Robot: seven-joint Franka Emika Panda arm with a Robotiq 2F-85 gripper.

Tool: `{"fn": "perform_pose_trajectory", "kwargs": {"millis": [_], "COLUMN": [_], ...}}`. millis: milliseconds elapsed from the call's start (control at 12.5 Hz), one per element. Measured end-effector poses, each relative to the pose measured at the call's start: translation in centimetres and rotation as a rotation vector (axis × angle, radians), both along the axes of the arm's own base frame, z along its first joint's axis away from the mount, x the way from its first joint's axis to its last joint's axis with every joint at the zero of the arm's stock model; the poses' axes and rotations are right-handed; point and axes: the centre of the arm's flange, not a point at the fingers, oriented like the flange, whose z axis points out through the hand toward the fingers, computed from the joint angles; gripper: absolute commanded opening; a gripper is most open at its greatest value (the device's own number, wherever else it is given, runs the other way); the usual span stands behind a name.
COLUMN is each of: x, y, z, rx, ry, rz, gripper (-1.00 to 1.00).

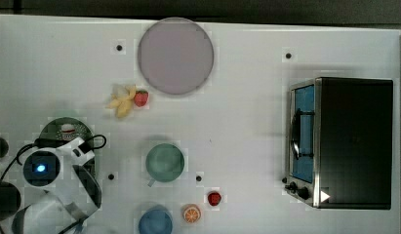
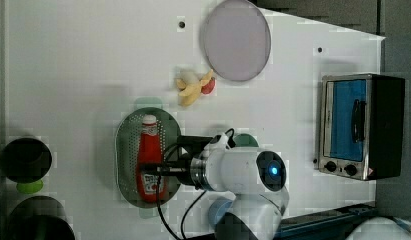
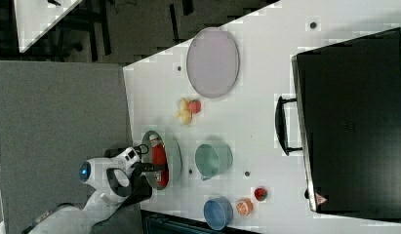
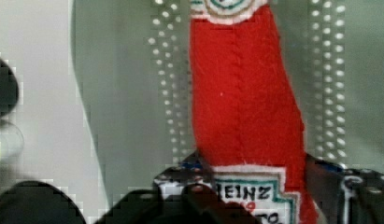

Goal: Pick ketchup from strainer and place it on the table

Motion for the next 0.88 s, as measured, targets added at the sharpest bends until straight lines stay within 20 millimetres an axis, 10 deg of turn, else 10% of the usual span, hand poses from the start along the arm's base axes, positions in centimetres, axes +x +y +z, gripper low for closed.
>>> {"fn": "perform_pose_trajectory", "kwargs": {"millis": [560,880], "x": [4.3,9.7], "y": [-1.4,-7.5], "z": [17.9,23.5], "rx": [-0.123,-0.133], "ry": [-0.035,-0.067], "rz": [-0.078,-0.155], "gripper": [0.18,0.18]}}
